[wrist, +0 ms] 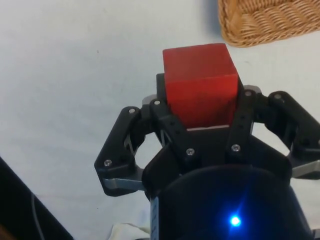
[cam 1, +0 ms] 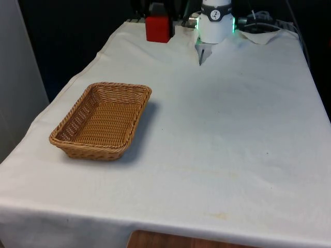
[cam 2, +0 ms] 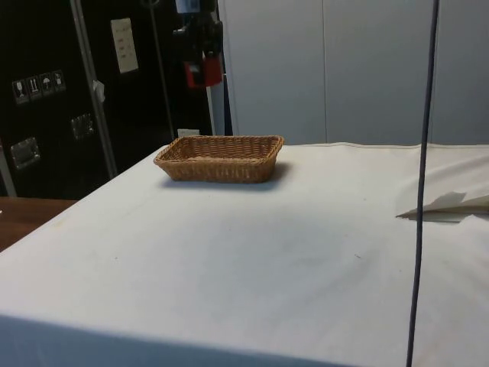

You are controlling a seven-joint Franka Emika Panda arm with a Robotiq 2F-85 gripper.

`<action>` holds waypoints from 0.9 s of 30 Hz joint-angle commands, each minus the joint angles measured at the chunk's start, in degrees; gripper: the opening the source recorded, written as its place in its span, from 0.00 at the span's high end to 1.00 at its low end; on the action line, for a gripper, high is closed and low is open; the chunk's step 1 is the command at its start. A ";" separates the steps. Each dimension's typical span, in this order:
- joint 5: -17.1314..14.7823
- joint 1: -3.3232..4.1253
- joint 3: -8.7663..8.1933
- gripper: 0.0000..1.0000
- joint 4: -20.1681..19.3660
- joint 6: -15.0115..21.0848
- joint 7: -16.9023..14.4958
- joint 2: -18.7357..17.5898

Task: Pick up the cube and place it into the basket.

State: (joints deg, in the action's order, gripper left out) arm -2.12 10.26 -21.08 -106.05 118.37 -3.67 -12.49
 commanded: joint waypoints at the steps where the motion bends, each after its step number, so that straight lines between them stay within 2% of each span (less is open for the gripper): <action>1: -0.17 -0.23 -0.06 0.99 0.34 0.17 -0.46 -0.34; 2: 0.00 0.00 -0.17 0.99 0.17 0.06 -0.17 -0.17; 3: -0.23 -0.23 -0.23 0.99 0.52 0.17 -0.63 -0.57; 9: -0.34 -0.52 -1.38 0.99 1.55 0.52 -2.12 -1.89; 10: 0.00 -0.23 -1.38 0.99 1.26 0.34 -1.60 -1.60; 11: -0.40 -0.57 -1.66 0.99 1.78 0.69 -2.58 -2.23; 19: -0.57 -0.92 -2.81 0.99 2.58 1.43 -4.13 -3.61; 20: 0.00 -0.63 -2.92 0.99 2.29 1.20 -3.55 -3.27; 22: -0.69 -1.15 -3.21 0.99 2.86 1.66 -4.76 -4.13; 27: -1.03 -1.38 -3.95 0.99 3.32 2.35 -5.79 -5.04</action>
State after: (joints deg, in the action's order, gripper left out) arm -2.58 9.28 -25.21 -103.02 120.72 -9.00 -17.30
